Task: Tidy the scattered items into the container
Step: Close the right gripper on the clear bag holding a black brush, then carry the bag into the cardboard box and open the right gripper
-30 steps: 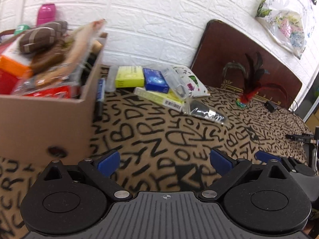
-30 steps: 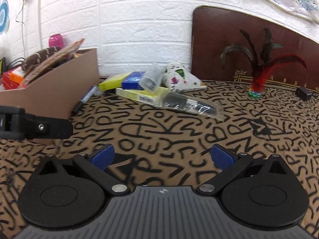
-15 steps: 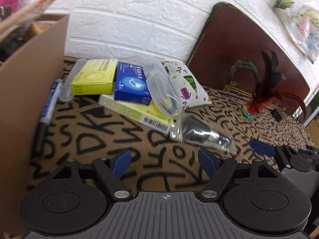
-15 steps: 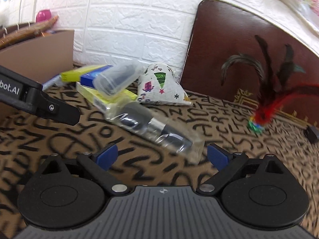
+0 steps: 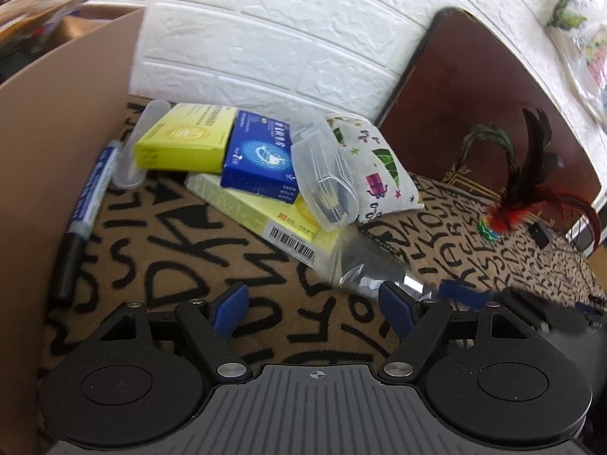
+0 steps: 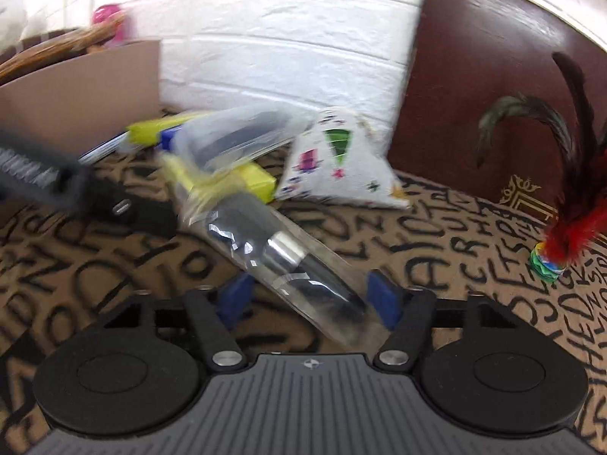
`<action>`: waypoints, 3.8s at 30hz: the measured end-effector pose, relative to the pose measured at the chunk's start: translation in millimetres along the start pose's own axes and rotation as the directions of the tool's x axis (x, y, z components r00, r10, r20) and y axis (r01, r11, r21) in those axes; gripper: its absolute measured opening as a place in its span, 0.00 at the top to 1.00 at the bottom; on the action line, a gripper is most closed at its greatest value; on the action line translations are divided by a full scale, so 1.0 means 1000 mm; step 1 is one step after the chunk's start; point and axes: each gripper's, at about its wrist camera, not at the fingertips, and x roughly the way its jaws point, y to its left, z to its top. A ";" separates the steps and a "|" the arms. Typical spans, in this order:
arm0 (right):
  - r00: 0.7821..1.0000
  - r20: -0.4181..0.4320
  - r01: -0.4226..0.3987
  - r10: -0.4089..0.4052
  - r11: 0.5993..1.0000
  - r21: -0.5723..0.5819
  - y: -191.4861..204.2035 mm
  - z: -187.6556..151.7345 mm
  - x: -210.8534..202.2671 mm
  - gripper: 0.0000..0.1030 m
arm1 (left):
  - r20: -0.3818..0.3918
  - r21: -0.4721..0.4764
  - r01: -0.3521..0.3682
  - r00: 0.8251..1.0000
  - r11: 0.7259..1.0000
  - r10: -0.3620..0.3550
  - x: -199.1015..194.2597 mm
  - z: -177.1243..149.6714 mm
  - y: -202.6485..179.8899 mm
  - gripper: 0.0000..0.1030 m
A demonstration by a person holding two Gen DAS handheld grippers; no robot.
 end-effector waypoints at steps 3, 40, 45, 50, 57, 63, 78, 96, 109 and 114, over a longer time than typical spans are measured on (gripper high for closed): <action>0.997 -0.021 -0.071 0.071 0.997 -0.028 0.024 -0.008 -0.023 0.46 | -0.007 -0.019 -0.010 1.000 1.000 0.010 -0.011 -0.006 0.004 0.17; 0.993 -0.055 -0.110 0.105 0.990 -0.088 0.139 -0.027 -0.117 0.77 | 0.046 0.003 -0.025 0.999 1.000 0.025 -0.110 -0.053 0.014 0.85; 0.994 -0.013 -0.108 0.107 0.988 -0.106 0.155 -0.012 -0.136 0.78 | 0.137 0.024 0.017 0.990 1.000 -0.020 -0.156 -0.042 0.014 0.86; 0.993 0.046 -0.099 0.105 0.987 -0.125 0.169 0.011 -0.151 0.78 | 0.193 0.012 0.040 0.980 0.999 -0.041 -0.186 -0.026 0.024 0.88; 0.980 0.159 -0.089 0.123 0.974 -0.207 0.199 0.065 -0.166 0.78 | 0.353 0.010 0.005 0.936 1.000 -0.008 -0.246 0.009 0.051 0.88; 0.949 0.241 -0.138 0.201 0.957 -0.256 0.246 0.128 -0.146 0.78 | 0.444 -0.037 -0.071 0.892 0.997 0.080 -0.291 0.055 0.109 0.88; 0.945 0.240 -0.127 0.224 0.924 -0.361 0.335 0.177 -0.042 0.43 | 0.382 -0.114 -0.196 0.896 0.974 0.225 -0.255 0.092 0.236 0.19; 0.951 0.197 -0.156 0.238 0.919 -0.361 0.338 0.170 -0.031 0.75 | 0.296 -0.069 -0.166 0.938 0.984 0.179 -0.237 0.088 0.225 0.37; 0.932 0.284 -0.128 0.224 0.939 -0.320 0.314 0.155 -0.051 0.03 | 0.395 0.008 -0.236 0.893 0.972 0.214 -0.253 0.064 0.193 0.00; 0.928 0.293 -0.156 0.228 0.955 -0.251 0.295 0.140 -0.075 0.01 | 0.392 0.033 -0.192 0.905 0.981 0.164 -0.262 0.044 0.170 0.00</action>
